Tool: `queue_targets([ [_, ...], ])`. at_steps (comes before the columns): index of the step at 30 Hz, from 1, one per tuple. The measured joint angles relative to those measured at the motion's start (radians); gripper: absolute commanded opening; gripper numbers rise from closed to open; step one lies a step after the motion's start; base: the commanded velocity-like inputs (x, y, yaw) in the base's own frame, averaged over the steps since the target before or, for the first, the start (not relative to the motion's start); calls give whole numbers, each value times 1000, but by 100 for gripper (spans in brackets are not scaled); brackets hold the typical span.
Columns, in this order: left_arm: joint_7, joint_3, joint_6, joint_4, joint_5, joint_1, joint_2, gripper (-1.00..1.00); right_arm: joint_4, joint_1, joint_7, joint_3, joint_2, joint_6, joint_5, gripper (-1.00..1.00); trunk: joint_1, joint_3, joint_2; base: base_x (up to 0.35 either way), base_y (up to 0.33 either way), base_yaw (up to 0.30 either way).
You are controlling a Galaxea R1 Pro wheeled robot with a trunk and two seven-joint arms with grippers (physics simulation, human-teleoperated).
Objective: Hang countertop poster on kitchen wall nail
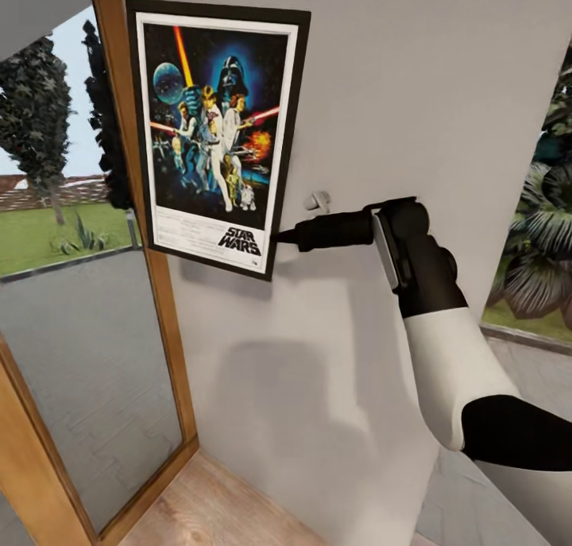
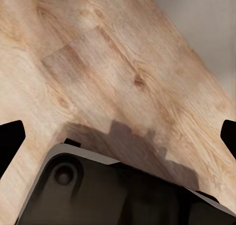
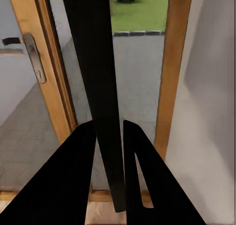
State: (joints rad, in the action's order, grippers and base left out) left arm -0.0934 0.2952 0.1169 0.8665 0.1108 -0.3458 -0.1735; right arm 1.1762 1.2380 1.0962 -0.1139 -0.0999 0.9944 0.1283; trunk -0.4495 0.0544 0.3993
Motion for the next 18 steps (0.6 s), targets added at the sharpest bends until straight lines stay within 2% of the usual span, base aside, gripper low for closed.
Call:
queue_targets([
  [7, 0, 0, 0, -2, 0, 0, 0, 100, -3, -4, 0, -3, 13, 0, 2, -100, 0, 0, 0, 1, 4, 0],
  [15, 2, 1, 0, 1, 1, 0, 0, 100, -4, -4, -2, -4, 14, 0, 1, -100, -1, 0, 0, -239, 0, 0],
  [16, 2, 1, 0, 1, 1, 0, 0, 100, -13, -4, -4, -4, 14, -1, 14, -100, 0, 0, 0, -57, 0, 0],
  [17, 2, 1, 0, 2, 2, 0, 0, 100, -55, -4, -4, -3, 15, -8, 85, -100, 0, 0, 0, -37, 0, 0],
  [18, 2, 1, 0, 2, 1, 0, 0, 100, -80, -4, -3, -1, 15, -7, 117, -100, 0, 0, 0, -29, 0, 0],
])
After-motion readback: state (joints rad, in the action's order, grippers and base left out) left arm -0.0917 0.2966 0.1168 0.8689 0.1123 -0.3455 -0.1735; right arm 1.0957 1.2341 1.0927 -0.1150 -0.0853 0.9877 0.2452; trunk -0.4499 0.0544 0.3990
